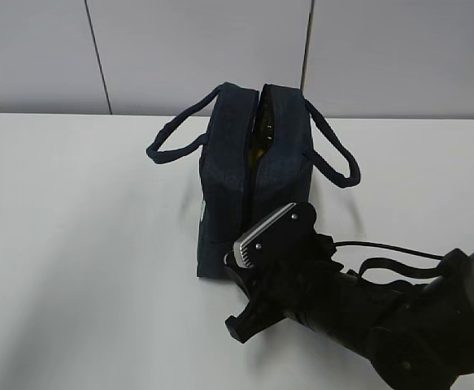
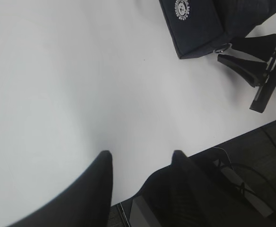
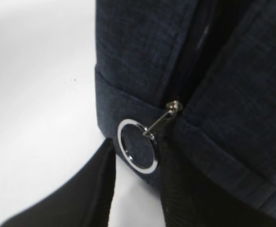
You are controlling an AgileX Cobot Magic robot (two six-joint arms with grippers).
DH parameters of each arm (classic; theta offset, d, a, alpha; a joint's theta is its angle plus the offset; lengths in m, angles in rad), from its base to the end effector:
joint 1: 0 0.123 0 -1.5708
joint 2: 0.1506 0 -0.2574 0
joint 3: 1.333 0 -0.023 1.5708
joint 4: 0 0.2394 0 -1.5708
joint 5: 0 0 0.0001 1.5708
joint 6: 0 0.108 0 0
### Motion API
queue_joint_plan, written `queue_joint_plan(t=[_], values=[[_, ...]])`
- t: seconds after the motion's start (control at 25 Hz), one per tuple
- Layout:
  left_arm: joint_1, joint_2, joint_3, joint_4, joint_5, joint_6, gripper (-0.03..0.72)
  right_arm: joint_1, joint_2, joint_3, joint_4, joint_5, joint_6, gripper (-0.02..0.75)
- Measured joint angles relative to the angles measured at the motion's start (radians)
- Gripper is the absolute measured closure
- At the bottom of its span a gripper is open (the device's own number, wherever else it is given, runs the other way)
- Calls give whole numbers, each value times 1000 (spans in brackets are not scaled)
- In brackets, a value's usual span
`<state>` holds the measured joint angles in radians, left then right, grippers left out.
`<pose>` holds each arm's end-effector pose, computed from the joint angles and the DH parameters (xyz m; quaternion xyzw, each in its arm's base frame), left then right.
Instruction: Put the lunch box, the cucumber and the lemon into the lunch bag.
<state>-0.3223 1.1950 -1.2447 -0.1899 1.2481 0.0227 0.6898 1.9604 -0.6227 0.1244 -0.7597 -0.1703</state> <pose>0.2064 -0.0893 0.3343 0.1577 0.9565 -0.1272 0.2101 0.2560 0.1992 0.0726 -0.3018 0.8034 0.1187 0.4994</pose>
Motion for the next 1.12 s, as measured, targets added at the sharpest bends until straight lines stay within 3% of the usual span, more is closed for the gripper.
queue_joint_plan(t=[1.12], values=[[0,0,0,-31,0,0,413,0,2,-2,-27,-32,9,496]])
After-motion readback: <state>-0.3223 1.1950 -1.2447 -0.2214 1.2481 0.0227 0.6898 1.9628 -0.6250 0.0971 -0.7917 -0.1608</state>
